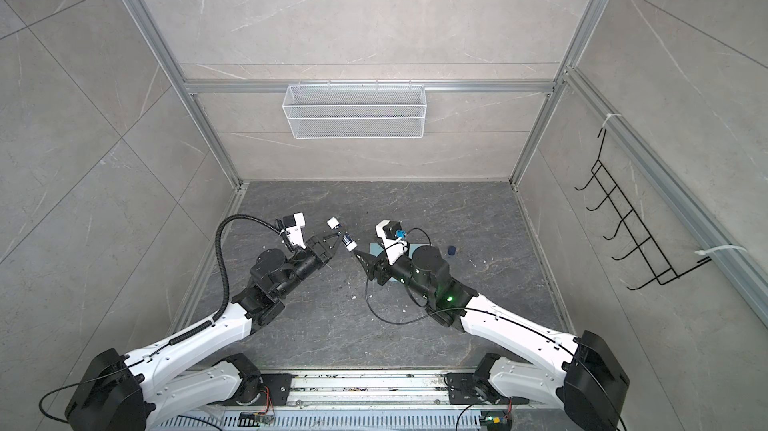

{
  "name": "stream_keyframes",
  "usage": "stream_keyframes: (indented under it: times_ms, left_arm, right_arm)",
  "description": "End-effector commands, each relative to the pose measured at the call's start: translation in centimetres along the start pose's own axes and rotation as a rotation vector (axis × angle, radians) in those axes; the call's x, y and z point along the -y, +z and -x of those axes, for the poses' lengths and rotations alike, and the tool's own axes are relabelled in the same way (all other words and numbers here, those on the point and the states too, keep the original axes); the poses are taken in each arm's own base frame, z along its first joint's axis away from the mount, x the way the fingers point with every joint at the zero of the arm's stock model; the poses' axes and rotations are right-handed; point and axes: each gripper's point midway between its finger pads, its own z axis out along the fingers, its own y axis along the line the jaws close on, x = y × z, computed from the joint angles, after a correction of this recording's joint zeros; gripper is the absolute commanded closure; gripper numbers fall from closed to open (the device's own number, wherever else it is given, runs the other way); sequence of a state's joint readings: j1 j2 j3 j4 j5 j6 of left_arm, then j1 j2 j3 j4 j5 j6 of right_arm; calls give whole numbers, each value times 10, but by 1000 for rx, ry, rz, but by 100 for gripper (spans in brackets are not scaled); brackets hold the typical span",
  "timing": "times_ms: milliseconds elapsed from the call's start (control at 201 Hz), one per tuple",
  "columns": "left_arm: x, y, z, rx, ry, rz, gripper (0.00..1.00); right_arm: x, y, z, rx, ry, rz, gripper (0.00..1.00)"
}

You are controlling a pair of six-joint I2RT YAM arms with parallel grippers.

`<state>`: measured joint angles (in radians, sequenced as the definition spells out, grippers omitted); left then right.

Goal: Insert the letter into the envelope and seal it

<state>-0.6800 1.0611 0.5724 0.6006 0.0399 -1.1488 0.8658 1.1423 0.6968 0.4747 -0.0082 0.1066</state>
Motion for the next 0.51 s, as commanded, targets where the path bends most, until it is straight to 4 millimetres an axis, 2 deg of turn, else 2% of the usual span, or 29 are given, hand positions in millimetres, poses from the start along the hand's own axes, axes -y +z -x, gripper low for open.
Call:
stream_keyframes:
  times_ms: [0,284,503]
  left_arm:
    - [14,-1,13,37,-158,2,100]
    - [11,2,9,25,-296,-6,100]
    - [12,4,6,11,-326,-27,100]
  right_arm:
    - [6,2,15,109,-102,-90,31]
    - [-12,21,9,165,-152,-104,34]
    - [-13,27,2,181,-163,-123,40]
